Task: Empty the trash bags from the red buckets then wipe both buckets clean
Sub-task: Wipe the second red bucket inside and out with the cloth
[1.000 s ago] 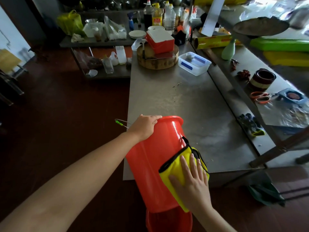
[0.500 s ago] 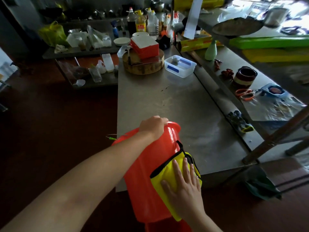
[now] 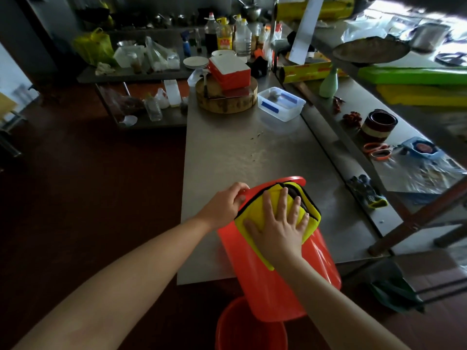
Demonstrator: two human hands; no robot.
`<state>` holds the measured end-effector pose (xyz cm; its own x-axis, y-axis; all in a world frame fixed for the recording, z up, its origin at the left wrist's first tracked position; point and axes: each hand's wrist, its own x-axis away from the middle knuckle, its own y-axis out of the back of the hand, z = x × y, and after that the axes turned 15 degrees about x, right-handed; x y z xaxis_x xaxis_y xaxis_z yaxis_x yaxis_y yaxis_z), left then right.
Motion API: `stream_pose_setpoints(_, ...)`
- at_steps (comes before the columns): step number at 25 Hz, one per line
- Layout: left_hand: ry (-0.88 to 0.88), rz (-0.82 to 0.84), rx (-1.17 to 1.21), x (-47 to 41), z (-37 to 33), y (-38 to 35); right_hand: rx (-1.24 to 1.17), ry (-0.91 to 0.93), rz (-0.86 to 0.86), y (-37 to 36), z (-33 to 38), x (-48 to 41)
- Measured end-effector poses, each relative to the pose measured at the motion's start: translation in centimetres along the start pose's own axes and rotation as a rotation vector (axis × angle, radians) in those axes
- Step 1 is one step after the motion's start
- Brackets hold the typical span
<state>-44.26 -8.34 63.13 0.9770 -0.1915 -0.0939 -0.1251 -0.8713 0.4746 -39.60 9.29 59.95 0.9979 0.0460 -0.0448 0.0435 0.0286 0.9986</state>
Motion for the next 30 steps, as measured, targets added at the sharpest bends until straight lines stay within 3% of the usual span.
stream_pose_setpoints(6, -0.088, 0.121, -0.178, -2.1, -2.6, 0.2, 0.080, 0.055, -0.099, -0.9, 2.0, 1.7)
stream_pose_setpoints(10, -0.122, 0.078, -0.165, -1.0, -2.1, -1.0, 0.080, 0.083, -0.111, -1.4, -0.1, 2.6)
stream_pose_setpoints(19, -0.111, 0.067, -0.192, 1.1, -0.8, -1.9, -0.111, -0.099, 0.141, -1.0, -5.2, 1.9)
stream_pose_setpoints(25, -0.084, -0.101, -0.194, 2.9, 0.2, -2.7, -0.170, -0.117, 0.205, -0.5, -5.1, 2.0)
stream_pose_setpoints(30, -0.071, -0.189, -0.161, 3.6, 0.9, -3.0, -0.115, -0.105, 0.154, -1.0, -4.3, 3.1)
